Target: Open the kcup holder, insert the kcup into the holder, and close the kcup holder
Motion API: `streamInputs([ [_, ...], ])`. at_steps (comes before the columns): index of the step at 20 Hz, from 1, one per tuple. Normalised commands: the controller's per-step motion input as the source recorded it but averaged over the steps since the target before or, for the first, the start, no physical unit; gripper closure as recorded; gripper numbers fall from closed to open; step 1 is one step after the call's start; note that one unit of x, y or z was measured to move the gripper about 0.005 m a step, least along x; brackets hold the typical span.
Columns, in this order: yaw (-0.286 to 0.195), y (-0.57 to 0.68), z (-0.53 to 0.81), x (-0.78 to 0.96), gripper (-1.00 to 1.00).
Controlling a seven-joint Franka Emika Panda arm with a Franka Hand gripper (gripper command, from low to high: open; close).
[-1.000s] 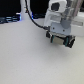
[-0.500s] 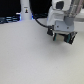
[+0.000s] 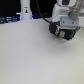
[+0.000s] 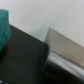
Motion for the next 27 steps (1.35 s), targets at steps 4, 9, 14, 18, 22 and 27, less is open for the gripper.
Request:
streamInputs([
  [4,0.021,0.57,0.00,-0.86,-1.00],
  [9,0.012,0.54,-0.01,-0.92,-1.00],
  [14,0.004,0.55,0.00,-0.93,-1.00],
  [18,0.003,0.36,0.85,-0.12,-1.00],
  [22,0.001,0.09,0.80,0.11,-1.00],
  [27,0.001,-0.01,0.00,0.01,-1.00],
])
